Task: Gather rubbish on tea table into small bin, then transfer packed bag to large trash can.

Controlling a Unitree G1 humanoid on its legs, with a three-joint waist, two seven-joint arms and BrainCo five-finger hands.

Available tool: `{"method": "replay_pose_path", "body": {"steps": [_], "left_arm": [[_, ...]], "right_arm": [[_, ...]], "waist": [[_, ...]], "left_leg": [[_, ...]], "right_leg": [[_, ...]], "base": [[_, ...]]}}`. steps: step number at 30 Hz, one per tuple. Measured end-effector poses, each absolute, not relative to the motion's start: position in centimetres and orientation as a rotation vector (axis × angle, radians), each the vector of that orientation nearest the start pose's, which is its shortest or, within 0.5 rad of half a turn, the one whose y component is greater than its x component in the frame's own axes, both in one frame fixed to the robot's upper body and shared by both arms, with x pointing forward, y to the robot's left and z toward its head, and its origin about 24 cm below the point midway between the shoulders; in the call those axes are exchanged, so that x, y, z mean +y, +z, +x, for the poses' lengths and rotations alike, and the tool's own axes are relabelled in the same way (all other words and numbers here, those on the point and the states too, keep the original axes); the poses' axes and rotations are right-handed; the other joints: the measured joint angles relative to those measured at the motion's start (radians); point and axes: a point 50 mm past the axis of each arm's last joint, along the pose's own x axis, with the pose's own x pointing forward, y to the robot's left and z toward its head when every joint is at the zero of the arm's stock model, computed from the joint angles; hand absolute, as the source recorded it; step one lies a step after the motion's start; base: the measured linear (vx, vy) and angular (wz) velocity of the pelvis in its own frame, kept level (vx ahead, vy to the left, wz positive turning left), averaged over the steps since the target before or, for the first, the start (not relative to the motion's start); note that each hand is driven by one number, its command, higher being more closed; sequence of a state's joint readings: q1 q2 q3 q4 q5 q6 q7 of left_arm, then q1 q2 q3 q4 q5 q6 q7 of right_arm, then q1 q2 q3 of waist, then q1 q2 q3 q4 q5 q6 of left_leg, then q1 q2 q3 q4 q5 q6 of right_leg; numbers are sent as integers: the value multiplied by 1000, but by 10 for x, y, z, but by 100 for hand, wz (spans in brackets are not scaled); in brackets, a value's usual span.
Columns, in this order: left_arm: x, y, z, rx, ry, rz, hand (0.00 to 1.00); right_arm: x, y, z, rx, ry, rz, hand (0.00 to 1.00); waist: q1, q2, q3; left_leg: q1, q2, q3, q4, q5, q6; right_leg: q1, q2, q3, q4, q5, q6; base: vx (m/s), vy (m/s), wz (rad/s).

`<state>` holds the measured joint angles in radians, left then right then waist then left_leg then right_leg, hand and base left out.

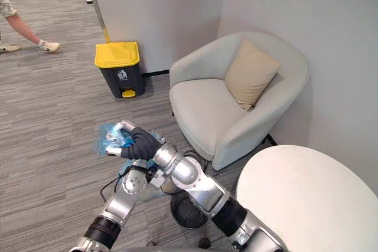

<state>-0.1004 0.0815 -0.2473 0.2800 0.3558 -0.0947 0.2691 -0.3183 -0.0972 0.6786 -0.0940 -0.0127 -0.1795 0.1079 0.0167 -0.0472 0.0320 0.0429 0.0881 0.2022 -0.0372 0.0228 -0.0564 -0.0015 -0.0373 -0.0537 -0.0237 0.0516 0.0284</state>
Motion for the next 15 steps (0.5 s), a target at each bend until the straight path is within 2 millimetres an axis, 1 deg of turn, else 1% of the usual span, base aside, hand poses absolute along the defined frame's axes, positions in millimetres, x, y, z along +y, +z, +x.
{"method": "replay_pose_path", "body": {"steps": [4,6,10,12,13,15], "left_arm": [[119,9,258,5,-26,459,100],[122,9,255,10,-13,435,100],[129,5,252,34,14,401,100],[136,3,248,54,44,380,100],[137,2,248,57,48,375,100],[144,0,245,69,71,358,100]], "right_arm": [[-5,119,232,-525,804,-261,0],[-14,116,235,-536,766,-349,0],[-27,119,239,-594,711,-442,0],[-45,119,244,-624,663,-570,0],[-49,118,246,-624,652,-588,0],[-63,119,248,-625,606,-650,0]], "waist": [[-1,1,0],[0,1,0],[0,1,1],[0,1,1],[0,2,1],[1,4,2]], "left_leg": [[6,-2,5,-11,1,0],[14,-5,8,-26,4,-3],[23,-10,9,-35,5,-3],[25,-16,9,-37,6,0],[25,-17,9,-37,6,1],[30,-19,8,-39,4,3]], "right_leg": [[-3,2,2,2,-2,3],[-4,2,3,4,-3,5],[-3,-1,5,11,-11,15],[-3,-7,5,12,-13,18],[-2,-8,4,13,-13,19],[-2,-10,4,20,-15,22]], "base": [[0,0,-2],[1,2,-4],[9,5,0],[35,22,1],[0,0,0],[0,0,0]]}}
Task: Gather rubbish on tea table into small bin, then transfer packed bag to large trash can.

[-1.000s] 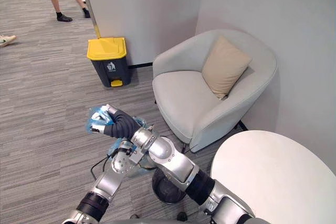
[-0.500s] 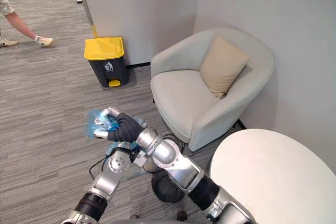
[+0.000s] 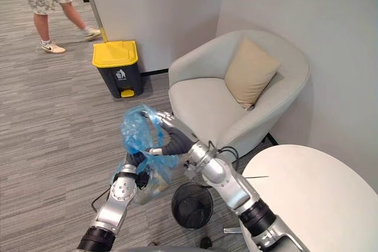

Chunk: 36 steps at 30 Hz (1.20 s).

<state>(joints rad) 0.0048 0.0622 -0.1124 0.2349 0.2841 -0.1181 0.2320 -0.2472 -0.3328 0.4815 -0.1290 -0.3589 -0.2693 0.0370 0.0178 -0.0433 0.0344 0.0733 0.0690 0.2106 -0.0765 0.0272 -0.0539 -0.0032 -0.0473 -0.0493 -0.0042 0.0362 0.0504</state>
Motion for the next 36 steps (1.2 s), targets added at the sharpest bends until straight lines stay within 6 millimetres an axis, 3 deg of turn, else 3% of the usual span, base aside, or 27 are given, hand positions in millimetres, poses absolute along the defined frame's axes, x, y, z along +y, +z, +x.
{"method": "replay_pose_path", "body": {"steps": [5,8,15,25,36], "left_arm": [[158,-10,234,121,116,320,100],[168,-19,227,165,153,301,100],[194,-64,197,398,199,275,100],[212,-102,159,619,191,255,100],[215,-120,133,743,171,234,100]], "right_arm": [[-88,115,241,-610,529,-666,0],[-106,97,234,-505,471,-644,0],[-154,14,219,-36,216,-382,0],[-174,-78,183,435,132,-251,0],[-189,-107,160,620,61,-198,0]], "waist": [[0,5,2],[0,11,5],[-8,24,11],[-3,30,15],[-5,32,16]], "left_leg": [[7,-5,0,-7,-1,2],[9,-6,-1,-9,-1,2],[9,-4,-2,1,-1,1],[2,-4,-9,5,-2,1],[3,-5,-13,15,-3,2]], "right_leg": [[1,-5,0,4,-4,4],[3,-7,1,4,-4,4],[2,-5,-2,-2,-4,3],[8,-6,-6,-18,-3,2],[12,-8,-15,-11,-3,2]], "base": [[0,0,0],[0,0,0],[-15,-8,0],[-6,-3,1],[-7,-1,0]]}}
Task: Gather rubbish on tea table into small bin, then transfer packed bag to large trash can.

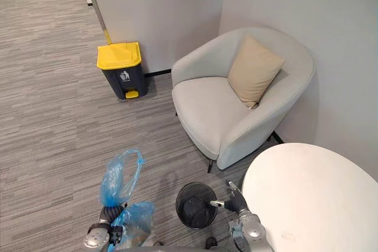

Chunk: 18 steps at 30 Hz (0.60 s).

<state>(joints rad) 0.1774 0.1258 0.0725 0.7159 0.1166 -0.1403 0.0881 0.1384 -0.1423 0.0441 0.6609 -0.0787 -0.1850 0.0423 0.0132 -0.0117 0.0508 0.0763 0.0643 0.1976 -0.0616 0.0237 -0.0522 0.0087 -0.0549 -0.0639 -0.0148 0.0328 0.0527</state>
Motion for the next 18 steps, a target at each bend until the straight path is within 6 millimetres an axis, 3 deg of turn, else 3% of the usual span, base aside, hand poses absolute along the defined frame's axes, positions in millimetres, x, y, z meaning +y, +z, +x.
{"method": "replay_pose_path", "body": {"steps": [9,12,15,16,17,18], "left_arm": [[215,-125,126,776,168,232,100],[215,-125,128,772,168,232,100],[215,-117,148,714,166,236,100],[218,-111,155,680,173,235,100],[219,-110,157,675,173,237,100],[221,-108,160,663,177,238,100]], "right_arm": [[-196,-117,152,694,17,-205,0],[-197,-113,162,679,14,-211,0],[-196,-101,187,610,15,-222,0],[-191,-97,195,583,25,-219,0],[-190,-97,195,582,27,-218,0],[-187,-97,195,582,35,-214,0]], "waist": [[0,3,7],[1,1,16],[1,-5,69],[-1,-3,86],[-1,-4,88],[3,-10,91]], "left_leg": [[-3,0,14,15,-6,-3],[-59,4,29,90,-35,4],[-196,11,5,295,-83,40],[-234,24,-13,316,-99,53],[-240,19,-18,321,-98,53],[-259,15,-45,341,-98,52]], "right_leg": [[-18,-3,15,27,-9,10],[-79,-5,40,91,-15,6],[-200,-20,60,268,-42,19],[-249,-35,72,422,-135,41],[-264,-41,73,486,-162,40],[-278,-47,72,661,-238,65]], "base": [[-47,2,-5],[-60,3,-19],[-134,12,-2],[-193,4,18],[-174,-19,49],[-147,-118,55]]}}
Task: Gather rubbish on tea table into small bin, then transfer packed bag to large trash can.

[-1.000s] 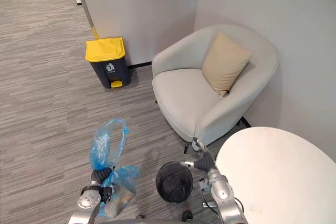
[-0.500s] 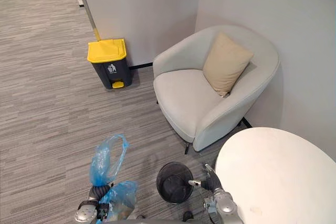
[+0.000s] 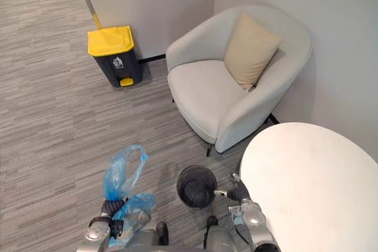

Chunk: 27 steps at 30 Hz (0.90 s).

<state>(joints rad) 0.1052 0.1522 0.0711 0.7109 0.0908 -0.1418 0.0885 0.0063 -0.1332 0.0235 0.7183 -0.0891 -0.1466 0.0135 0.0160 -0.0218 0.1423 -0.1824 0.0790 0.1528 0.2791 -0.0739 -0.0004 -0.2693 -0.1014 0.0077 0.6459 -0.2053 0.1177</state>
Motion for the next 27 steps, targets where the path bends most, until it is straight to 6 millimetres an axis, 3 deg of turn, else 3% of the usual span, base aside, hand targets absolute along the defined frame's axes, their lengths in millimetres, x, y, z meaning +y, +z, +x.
{"method": "replay_pose_path", "body": {"steps": [2,3,4,5,6,8,9,12,14,16,18,19,21,27], "left_arm": [[225,-104,160,646,184,247,100],[225,-103,159,641,187,250,100],[224,-100,165,620,189,244,100],[220,-100,167,615,187,231,100],[208,-100,171,600,172,196,100],[202,-97,170,579,163,186,100],[201,-95,171,572,157,189,100],[196,-92,180,547,130,193,100],[194,-90,182,539,123,194,100],[194,-88,186,528,116,197,100],[192,-87,189,521,95,213,100],[191,-86,192,514,84,225,100],[197,-88,187,534,86,243,100],[200,-91,181,553,84,268,100]], "right_arm": [[-182,-95,198,564,58,-221,0],[-180,-88,204,525,55,-224,0],[-181,-80,212,486,50,-233,0],[-184,-78,215,477,45,-242,0],[-189,-74,220,459,33,-262,0],[-190,-76,215,473,28,-264,0],[-191,-77,214,475,22,-262,0],[-197,-74,217,464,-20,-251,0],[-201,-74,216,468,-39,-259,0],[-204,-77,211,482,-53,-256,0],[-204,-79,208,491,-59,-248,0],[-204,-81,205,503,-75,-230,0],[-194,-84,203,511,-68,-196,0],[-194,-87,200,522,-70,-193,0]], "waist": [[9,-18,-10],[9,-32,-14],[9,-38,-14],[17,-19,-4],[25,29,18],[31,56,28],[28,59,31],[21,45,52],[8,46,51],[-2,57,48],[-6,59,48],[-3,55,50],[-1,41,47],[-2,45,43]], "left_leg": [[-36,-8,-44,15,14,-17],[-88,-19,-73,26,44,-30],[-137,-18,-104,23,79,-44],[-154,-8,-120,6,102,-55],[-156,18,-162,-48,143,-73],[-139,54,-176,-153,162,-84],[-135,73,-140,-199,123,-95],[-186,79,-45,-14,112,-87],[-184,81,-25,107,84,-50],[-124,104,19,193,1,-39],[-52,115,54,136,-61,-61],[-14,101,74,50,-84,-54],[-10,78,65,37,-69,-47],[-19,39,74,54,-95,-18]], "right_leg": [[35,1,9,85,-63,32],[64,14,52,25,-124,13],[80,35,66,-72,-160,-39],[83,54,60,-116,-161,-73],[93,89,16,-171,-116,-87],[99,122,-39,-207,-71,-117],[111,123,-87,-261,-30,-143],[108,79,-176,-302,16,-174],[109,61,-218,-321,30,-174],[111,43,-274,-361,66,-160],[108,28,-312,-380,84,-143],[111,17,-332,-394,98,-122],[135,3,-340,-429,126,-99],[159,-24,-329,-492,174,-54]], "base": [[-123,-169,63],[-164,-229,76],[-213,-271,75],[-268,-209,66],[-245,-146,47],[-294,-188,74],[-320,-212,108],[-250,-118,86],[-188,-12,81],[-193,71,93],[-132,145,72],[-115,161,56],[-86,163,31],[-64,145,2]]}}
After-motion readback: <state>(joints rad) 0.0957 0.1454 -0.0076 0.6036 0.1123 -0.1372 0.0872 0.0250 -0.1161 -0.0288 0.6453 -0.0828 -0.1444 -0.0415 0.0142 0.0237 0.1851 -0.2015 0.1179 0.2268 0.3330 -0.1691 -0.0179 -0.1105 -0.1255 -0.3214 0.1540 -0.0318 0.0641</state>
